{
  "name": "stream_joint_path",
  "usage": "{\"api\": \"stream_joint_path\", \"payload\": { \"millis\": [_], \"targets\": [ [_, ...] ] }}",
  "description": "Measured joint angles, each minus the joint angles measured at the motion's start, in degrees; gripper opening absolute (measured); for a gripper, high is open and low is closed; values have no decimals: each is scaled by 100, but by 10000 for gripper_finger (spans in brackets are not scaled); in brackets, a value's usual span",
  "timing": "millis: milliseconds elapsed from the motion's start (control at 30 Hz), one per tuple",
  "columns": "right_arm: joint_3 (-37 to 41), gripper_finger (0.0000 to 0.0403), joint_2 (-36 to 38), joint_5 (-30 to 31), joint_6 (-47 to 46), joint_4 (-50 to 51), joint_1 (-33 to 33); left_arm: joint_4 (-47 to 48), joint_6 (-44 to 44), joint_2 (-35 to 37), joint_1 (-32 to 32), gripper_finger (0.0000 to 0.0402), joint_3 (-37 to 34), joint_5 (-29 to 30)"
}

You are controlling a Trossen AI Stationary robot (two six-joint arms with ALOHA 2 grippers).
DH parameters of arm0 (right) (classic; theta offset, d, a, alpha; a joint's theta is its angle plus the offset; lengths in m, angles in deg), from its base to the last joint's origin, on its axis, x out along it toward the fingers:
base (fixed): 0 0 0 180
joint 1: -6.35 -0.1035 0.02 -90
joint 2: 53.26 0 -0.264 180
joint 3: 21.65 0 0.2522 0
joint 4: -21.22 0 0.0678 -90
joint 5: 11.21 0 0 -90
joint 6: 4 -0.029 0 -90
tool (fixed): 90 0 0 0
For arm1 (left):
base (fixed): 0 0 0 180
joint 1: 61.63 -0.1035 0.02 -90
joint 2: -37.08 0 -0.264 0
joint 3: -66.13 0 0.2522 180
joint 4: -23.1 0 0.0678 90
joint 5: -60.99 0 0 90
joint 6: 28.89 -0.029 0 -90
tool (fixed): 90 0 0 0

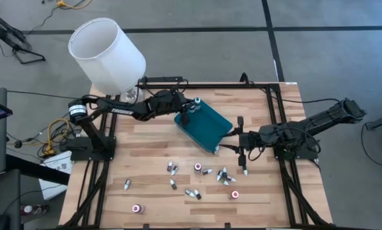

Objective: Pick & Place food coloring
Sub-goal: Put the large black food coloring bottle into the blue bin

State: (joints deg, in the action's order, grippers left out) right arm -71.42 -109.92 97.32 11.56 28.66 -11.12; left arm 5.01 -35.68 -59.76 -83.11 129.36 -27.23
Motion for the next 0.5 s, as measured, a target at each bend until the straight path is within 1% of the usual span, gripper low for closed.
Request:
{"api": "stream_joint_path", "payload": {
  "millis": [133,200,500],
  "targets": [
    [0,134,0,0,-2,-9,0,57,6,-90,-53,44,-4,0],
    [0,134,0,0,-4,-11,0,-168,11,-255,-67,44,13,0],
    [-2,134,0,0,-7,-3,7,-405,197,-699,-269,44,0,-149]
  ]
}}
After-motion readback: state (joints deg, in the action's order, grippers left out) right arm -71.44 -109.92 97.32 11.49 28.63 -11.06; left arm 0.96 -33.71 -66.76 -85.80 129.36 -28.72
